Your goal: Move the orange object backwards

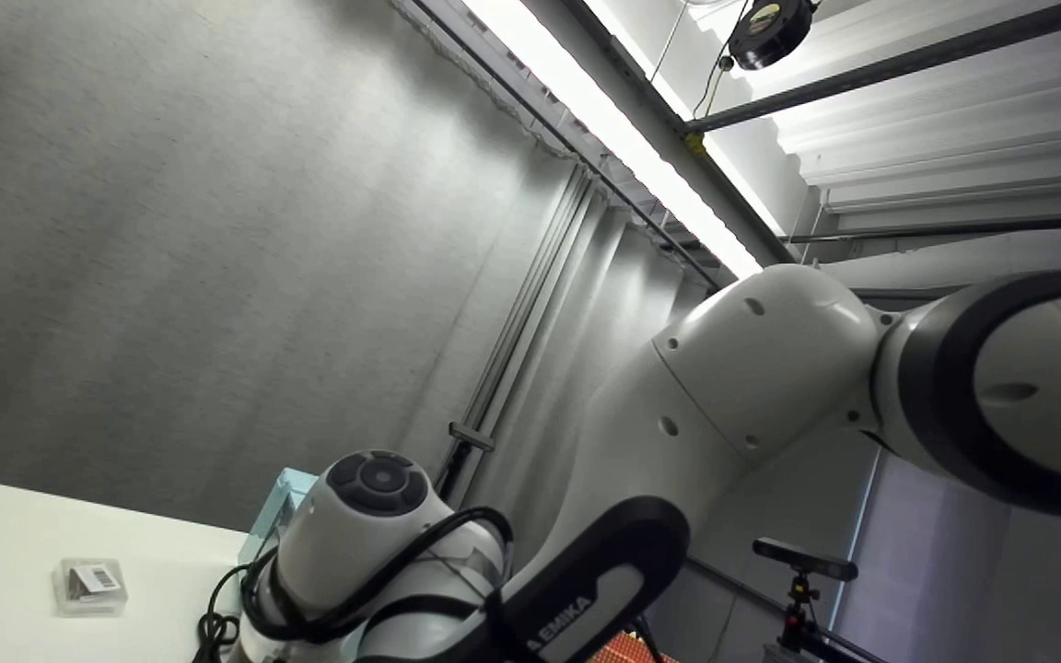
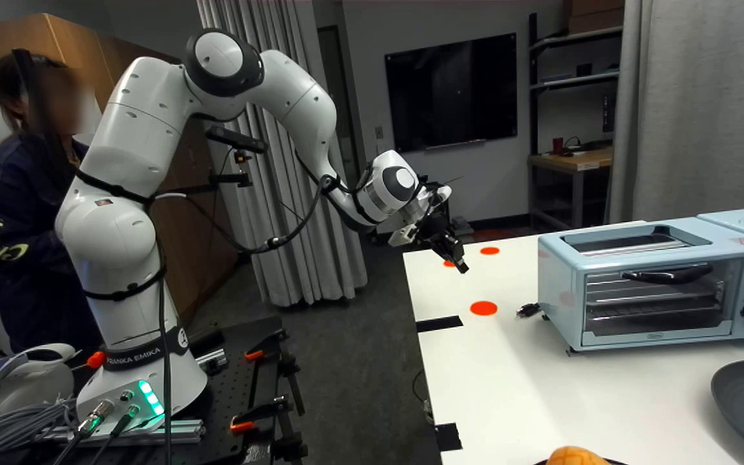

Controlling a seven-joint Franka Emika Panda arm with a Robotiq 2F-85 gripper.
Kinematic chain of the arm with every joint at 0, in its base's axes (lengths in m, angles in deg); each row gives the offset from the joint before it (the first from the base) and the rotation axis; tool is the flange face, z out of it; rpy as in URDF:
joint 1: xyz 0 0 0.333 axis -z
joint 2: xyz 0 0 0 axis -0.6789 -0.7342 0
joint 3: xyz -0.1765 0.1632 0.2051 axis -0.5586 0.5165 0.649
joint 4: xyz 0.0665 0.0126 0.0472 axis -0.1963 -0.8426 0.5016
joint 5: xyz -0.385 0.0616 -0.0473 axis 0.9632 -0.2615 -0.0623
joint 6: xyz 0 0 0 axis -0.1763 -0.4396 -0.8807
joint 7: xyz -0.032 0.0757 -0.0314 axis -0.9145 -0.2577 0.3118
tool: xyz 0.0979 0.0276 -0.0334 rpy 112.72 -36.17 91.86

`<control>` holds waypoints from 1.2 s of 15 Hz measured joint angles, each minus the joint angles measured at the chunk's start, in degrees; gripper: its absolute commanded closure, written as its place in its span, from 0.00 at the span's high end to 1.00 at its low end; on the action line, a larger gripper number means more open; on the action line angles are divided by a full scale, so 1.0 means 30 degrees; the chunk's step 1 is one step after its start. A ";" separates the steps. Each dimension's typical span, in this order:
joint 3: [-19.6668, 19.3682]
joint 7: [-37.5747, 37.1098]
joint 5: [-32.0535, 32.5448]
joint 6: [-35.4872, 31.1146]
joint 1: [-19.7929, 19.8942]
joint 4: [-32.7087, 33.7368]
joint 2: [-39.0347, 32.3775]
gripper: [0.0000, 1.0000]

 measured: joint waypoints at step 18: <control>0.2408 -0.0473 0.0695 0.3529 0.4479 -0.9203 1.2389 0.10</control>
